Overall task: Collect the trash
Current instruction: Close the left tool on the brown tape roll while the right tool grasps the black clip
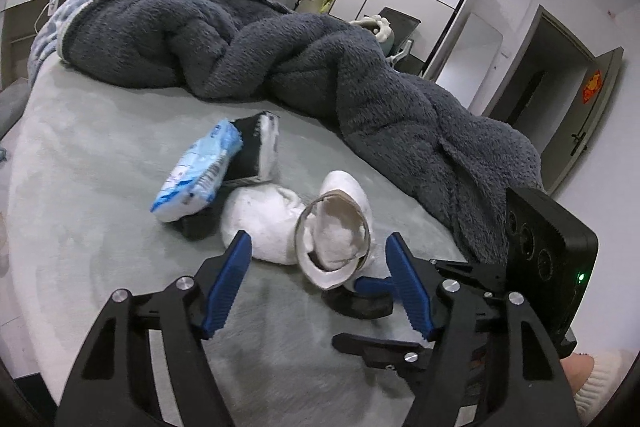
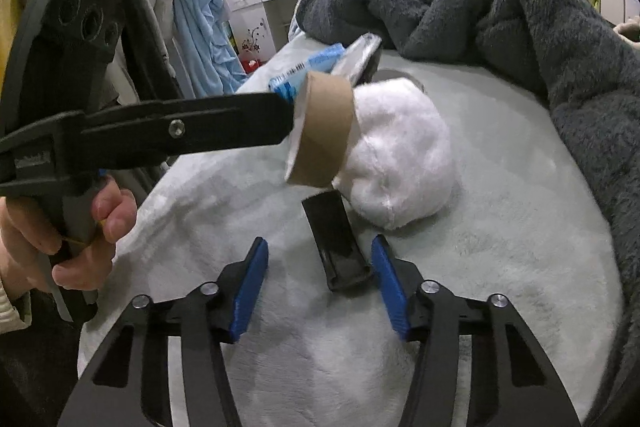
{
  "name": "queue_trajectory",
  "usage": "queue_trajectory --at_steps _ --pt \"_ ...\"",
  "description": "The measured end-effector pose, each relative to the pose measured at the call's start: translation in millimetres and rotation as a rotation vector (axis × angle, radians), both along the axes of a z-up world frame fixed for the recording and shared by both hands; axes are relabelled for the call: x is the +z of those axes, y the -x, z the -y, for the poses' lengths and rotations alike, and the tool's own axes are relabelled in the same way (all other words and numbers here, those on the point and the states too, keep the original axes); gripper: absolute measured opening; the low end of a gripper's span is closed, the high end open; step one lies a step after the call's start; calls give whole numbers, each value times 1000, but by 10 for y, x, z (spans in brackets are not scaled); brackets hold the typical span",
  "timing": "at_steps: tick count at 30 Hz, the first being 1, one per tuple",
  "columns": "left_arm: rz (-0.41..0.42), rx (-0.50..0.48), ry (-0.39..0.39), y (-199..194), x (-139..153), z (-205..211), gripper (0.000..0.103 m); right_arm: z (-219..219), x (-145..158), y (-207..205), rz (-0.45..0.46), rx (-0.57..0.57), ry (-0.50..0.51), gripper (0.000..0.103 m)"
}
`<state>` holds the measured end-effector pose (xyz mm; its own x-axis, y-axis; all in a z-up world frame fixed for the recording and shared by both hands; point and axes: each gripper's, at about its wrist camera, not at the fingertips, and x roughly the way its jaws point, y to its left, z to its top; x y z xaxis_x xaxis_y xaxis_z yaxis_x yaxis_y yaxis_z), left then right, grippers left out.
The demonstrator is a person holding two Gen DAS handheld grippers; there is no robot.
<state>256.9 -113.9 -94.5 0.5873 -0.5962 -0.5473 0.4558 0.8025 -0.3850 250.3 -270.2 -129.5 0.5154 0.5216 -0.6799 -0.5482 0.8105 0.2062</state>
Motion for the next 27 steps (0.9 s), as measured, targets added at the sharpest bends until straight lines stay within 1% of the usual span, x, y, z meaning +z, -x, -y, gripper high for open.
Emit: queue_trajectory --at_steps 6,8,11,13,14,16,18,19,24,27 --pt "-14 1 4 -77 -43 59 70 38 -10 9 -13 -9 -12 42" --pt "-26 -4 15 -109 -61 72 68 40 -11 7 -18 -12 -12 38" --pt "-30 -11 9 -127 -74 105 64 24 -20 19 -20 -12 1 31" --pt "-29 -18 2 -134 -81 124 59 17 -22 27 -21 -12 10 28" --pt "-29 -18 -8 -138 -86 140 58 15 -24 30 -23 -15 15 27" --pt "-33 -18 -19 -138 -97 154 52 16 -28 10 -25 -19 20 25" --pt "-34 -14 -18 -141 -97 148 49 6 -21 20 -21 -18 23 23" --pt "-33 -15 -15 -139 -93 143 45 -5 -18 14 -19 -16 24 22" --pt "-16 -15 -1 -114 -49 77 44 -62 1 7 -16 -16 48 21" --pt "-1 -7 19 -88 24 -28 44 -102 35 -22 -13 -17 54 21"
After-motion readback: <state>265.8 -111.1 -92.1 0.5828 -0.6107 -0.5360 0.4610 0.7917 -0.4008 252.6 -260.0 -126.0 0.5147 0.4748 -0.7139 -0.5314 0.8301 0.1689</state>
